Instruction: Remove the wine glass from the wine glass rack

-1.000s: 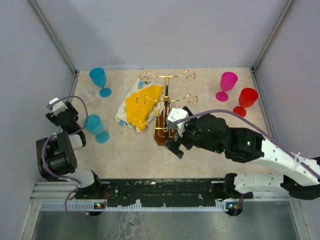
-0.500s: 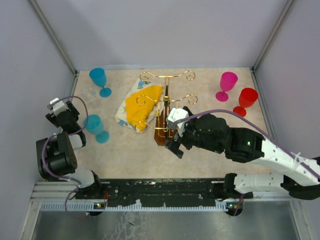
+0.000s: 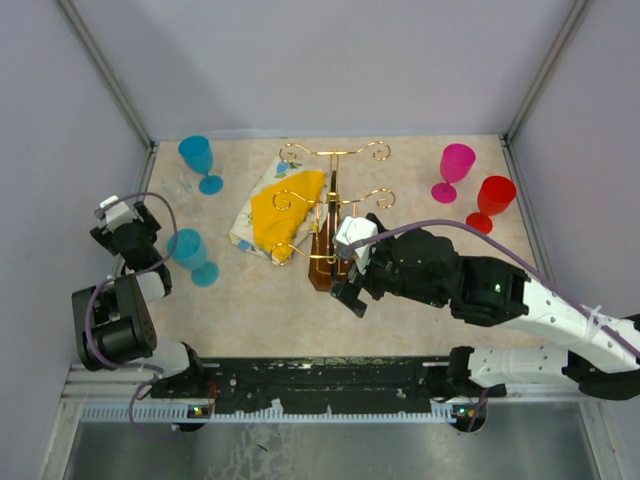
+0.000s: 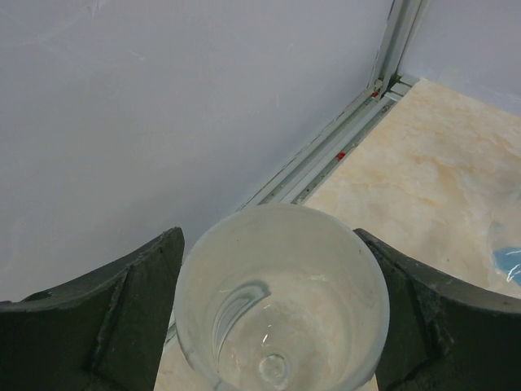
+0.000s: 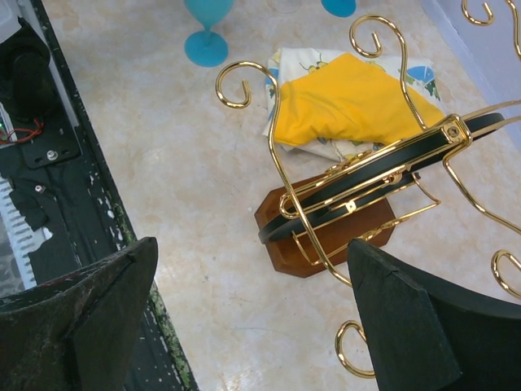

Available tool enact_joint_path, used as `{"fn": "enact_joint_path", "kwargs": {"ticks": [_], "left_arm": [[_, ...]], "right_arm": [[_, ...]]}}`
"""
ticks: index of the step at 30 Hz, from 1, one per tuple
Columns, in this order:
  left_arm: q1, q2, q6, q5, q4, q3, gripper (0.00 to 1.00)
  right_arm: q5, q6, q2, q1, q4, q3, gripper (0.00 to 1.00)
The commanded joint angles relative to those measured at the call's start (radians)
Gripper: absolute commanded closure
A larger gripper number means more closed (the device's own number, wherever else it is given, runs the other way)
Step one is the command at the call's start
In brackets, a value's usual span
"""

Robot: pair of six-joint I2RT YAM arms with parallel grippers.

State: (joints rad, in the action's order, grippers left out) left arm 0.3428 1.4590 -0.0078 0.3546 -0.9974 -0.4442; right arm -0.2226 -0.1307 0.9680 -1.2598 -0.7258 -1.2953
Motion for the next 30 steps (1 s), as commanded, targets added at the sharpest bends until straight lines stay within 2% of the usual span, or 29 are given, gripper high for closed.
{"fn": "enact_joint_path", "kwargs": {"ticks": [1, 14, 30], "left_arm": [[-0.003, -0.053, -0.025, -0.028, 0.036, 0.007, 0.12], [-0.024, -0.163, -0.044, -0.094, 0.201, 0.000, 0.11], [-0.051, -0.301, 0.026, -0.032, 0.325, -0.056, 0.11]], "right_arm": [[0.007, -0.017, -0.031, 0.005, 0.052, 0.008, 0.01], [0.027, -0.013, -0.040, 0.005, 0.078, 0.017, 0.01], [0.048, 0.000, -0.048, 0.005, 0.095, 0.023, 0.01]]}}
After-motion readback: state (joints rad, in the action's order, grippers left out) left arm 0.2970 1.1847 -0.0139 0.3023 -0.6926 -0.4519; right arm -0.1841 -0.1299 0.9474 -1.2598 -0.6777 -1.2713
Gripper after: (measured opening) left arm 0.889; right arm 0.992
